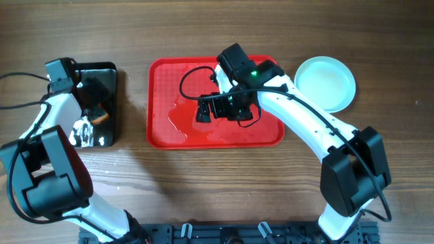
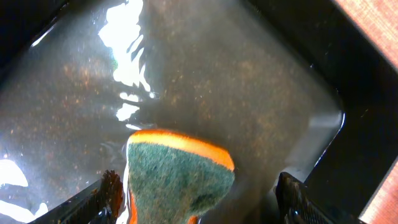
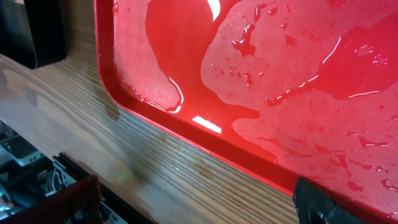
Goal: Clean dirty plates on tray and stack at the side
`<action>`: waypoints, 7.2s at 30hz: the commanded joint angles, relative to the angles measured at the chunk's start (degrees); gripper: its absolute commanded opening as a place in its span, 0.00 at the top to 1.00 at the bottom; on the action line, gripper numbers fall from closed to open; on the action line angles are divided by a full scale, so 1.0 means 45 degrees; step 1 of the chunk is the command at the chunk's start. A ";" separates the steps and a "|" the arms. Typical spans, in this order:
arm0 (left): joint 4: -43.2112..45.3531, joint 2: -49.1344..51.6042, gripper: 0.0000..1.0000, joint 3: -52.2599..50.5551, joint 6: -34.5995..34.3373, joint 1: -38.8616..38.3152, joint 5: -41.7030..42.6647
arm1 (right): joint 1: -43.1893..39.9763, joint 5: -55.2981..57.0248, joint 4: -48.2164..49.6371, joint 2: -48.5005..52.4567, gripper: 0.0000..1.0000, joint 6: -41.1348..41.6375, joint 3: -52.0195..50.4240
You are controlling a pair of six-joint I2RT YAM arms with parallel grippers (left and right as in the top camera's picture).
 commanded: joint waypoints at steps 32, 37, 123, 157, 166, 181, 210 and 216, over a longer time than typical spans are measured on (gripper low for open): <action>-0.1647 -0.1549 0.00 0.0078 0.0675 -0.0024 -0.0651 | 0.0112 0.0087 -0.0272 -0.0053 0.00 0.0180 -0.0039; -0.2667 -0.0845 0.06 -0.0296 0.0680 -0.0029 0.0180 | 0.0117 0.0083 -0.0277 -0.0053 0.00 0.0180 -0.0039; -0.4376 -0.6518 0.00 -0.0340 -0.0083 -0.0024 0.0447 | -0.2963 0.4007 0.4007 -1.5494 0.00 0.1103 -0.9432; -0.4376 -0.6518 0.00 -0.0340 -0.0083 -0.0024 0.0452 | -0.6819 0.5867 1.2186 -2.3965 0.00 0.2599 -1.8982; -0.4376 -0.6518 0.00 -0.0340 -0.0083 -0.0024 0.0447 | -0.6819 0.6285 1.2012 -2.3965 0.00 -0.1273 -1.9035; -0.4376 -0.6518 0.00 -0.0340 -0.0083 -0.0029 0.0447 | -0.6819 0.5702 1.1953 -2.3965 0.00 -0.5168 -1.9035; -0.4376 -0.6518 0.00 -0.0340 -0.0083 -0.0024 0.0447 | -0.6819 0.5702 1.1963 -2.3824 0.00 -0.5163 -1.9030; -0.4381 -0.6717 0.00 -0.0340 -0.0083 -0.0015 0.0447 | -0.6819 0.5702 1.1963 -2.3824 0.00 -0.5163 -1.9030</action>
